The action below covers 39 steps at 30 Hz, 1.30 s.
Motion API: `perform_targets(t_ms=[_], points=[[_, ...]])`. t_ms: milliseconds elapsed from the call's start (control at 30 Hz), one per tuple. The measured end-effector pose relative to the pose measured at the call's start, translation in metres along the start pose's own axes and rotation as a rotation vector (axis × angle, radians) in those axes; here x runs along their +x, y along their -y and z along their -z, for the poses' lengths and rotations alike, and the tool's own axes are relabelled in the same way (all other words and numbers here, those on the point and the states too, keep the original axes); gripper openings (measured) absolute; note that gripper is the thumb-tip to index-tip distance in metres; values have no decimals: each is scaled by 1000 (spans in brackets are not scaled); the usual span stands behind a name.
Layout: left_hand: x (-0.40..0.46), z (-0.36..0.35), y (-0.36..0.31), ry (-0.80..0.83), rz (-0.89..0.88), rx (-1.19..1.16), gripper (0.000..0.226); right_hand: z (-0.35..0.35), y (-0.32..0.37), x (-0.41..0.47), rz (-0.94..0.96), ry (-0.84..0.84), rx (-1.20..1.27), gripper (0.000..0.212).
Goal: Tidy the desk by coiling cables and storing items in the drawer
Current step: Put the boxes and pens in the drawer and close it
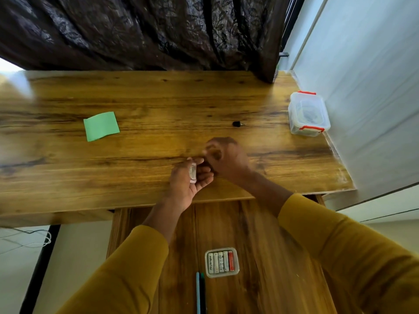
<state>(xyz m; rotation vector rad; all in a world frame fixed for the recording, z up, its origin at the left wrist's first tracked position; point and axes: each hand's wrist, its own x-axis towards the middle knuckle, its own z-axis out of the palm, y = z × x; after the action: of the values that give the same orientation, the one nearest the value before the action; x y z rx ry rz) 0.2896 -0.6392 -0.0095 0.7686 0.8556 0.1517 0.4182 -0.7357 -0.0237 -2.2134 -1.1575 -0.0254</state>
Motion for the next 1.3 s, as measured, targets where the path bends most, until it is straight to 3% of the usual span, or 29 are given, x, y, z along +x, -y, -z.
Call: perform_targets(t_ms=[100,233,333,500,733,867,1000,1133,1300], points=[[3,2,2,13,2,6,40,15,-28,21,-213,24,-206,34],[7,3,5,44,-11,7,40,34,-58,45,-269,142,-348,60],[9,3,7,58,-8,-3,41,43,-69,49,-255,210,-404,55],[11,5,8,72,-3,-17,37,42,-76,50,-258,123,-416,31],[7,1,10,41,-33,32,30,40,-64,34,-598,35,-10,19],[-12,0,15,14,-22,104,19,42,-23,-3,-836,-19,419,15],[-43,22,33,-31,-131,404,17,41,34,-60,-830,22,714,15],[-88,71,68,-46,-334,702,17,33,83,-119,-854,72,848,16],[-129,127,105,-75,-233,808,7,5,114,-173,-892,187,804,15]])
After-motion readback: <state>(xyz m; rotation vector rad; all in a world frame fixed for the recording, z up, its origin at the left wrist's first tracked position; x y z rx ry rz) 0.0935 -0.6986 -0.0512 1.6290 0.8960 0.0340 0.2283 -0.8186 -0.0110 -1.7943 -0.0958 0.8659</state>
